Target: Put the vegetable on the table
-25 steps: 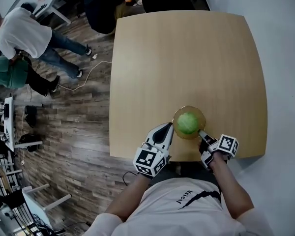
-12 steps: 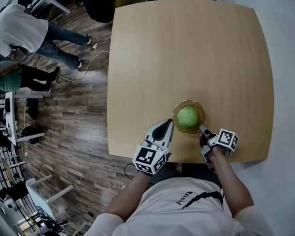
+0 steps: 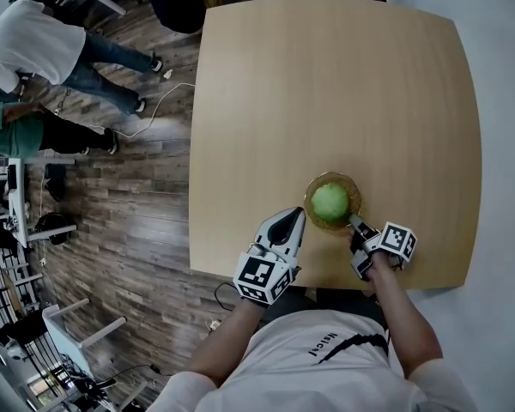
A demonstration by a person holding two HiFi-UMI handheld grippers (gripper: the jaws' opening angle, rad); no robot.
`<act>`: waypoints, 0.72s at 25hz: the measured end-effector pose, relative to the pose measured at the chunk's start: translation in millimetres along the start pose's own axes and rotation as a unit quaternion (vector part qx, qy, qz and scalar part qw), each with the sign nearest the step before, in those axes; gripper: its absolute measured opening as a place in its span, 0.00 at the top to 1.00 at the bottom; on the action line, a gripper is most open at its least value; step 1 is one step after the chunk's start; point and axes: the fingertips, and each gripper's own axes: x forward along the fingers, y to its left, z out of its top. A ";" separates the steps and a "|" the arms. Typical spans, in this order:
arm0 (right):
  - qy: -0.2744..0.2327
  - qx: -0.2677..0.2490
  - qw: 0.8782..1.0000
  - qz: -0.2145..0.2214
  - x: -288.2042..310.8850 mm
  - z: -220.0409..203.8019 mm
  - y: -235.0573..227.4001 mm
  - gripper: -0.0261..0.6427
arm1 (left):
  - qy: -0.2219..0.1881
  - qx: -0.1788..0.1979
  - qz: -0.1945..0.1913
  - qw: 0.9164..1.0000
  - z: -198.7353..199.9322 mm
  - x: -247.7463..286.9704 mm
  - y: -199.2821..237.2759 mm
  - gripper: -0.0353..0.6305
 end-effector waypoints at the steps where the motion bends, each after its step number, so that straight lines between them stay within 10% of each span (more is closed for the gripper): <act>1: 0.001 0.000 1.000 -0.002 1.0 0.2 -0.5 0.88 | 0.000 0.000 0.000 1.000 1.0 -0.2 0.4 0.93; 18: -0.002 -0.051 0.994 -0.092 -8.4 16.3 -9.2 0.84 | -0.009 0.000 0.000 1.000 10.0 -13.9 7.4 0.93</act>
